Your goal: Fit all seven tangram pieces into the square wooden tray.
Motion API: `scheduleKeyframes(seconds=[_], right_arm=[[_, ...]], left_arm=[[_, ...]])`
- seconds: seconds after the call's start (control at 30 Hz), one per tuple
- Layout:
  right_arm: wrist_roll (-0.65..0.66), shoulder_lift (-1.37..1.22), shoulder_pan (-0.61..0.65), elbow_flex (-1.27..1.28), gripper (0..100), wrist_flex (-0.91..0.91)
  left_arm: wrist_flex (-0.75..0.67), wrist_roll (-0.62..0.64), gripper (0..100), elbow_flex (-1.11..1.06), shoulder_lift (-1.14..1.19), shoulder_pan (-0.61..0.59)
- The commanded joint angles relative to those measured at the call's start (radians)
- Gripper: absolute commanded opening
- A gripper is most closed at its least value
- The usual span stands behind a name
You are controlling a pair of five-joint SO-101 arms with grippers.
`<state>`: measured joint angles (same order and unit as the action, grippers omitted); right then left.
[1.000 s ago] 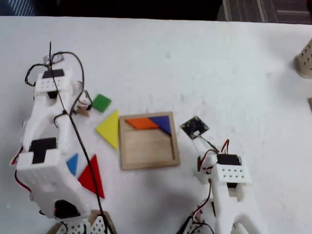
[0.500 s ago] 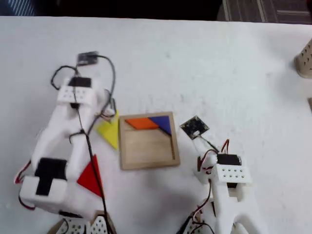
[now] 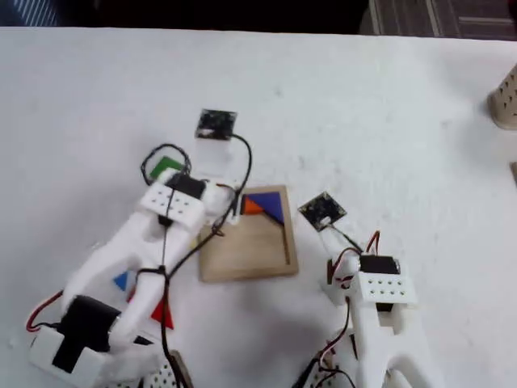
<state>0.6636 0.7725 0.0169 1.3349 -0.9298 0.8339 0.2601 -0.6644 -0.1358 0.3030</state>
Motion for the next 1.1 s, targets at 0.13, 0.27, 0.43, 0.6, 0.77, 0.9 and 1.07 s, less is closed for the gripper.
scheduleKeyframes(seconds=[0.13, 0.27, 0.43, 0.6, 0.77, 0.9, 1.07], right_arm=[[0.008, 0.036, 0.012, -0.005, 1.8, 0.013], [0.008, 0.036, 0.012, -0.005, 1.8, 0.013], [0.009, 0.036, 0.012, -0.005, 1.8, 0.013], [0.011, 0.036, 0.012, -0.005, 1.8, 0.013], [0.014, 0.036, 0.013, -0.005, 1.8, 0.013], [0.014, 0.036, 0.013, -0.005, 1.8, 0.013], [0.014, 0.036, 0.013, -0.003, 1.8, 0.013]], left_arm=[[-0.086, 0.123, 11, -0.006, -0.047, 0.068], [-0.083, 0.163, 17, 0.002, 0.001, 0.068], [0.011, 0.195, 18, 0.135, 0.176, 0.061], [0.147, 0.193, 18, 0.275, 0.249, 0.035], [0.153, 0.192, 18, 0.284, 0.234, -0.019], [0.155, 0.077, 18, 0.233, 0.140, -0.008], [0.121, -0.092, 18, 0.078, 0.007, 0.125]])
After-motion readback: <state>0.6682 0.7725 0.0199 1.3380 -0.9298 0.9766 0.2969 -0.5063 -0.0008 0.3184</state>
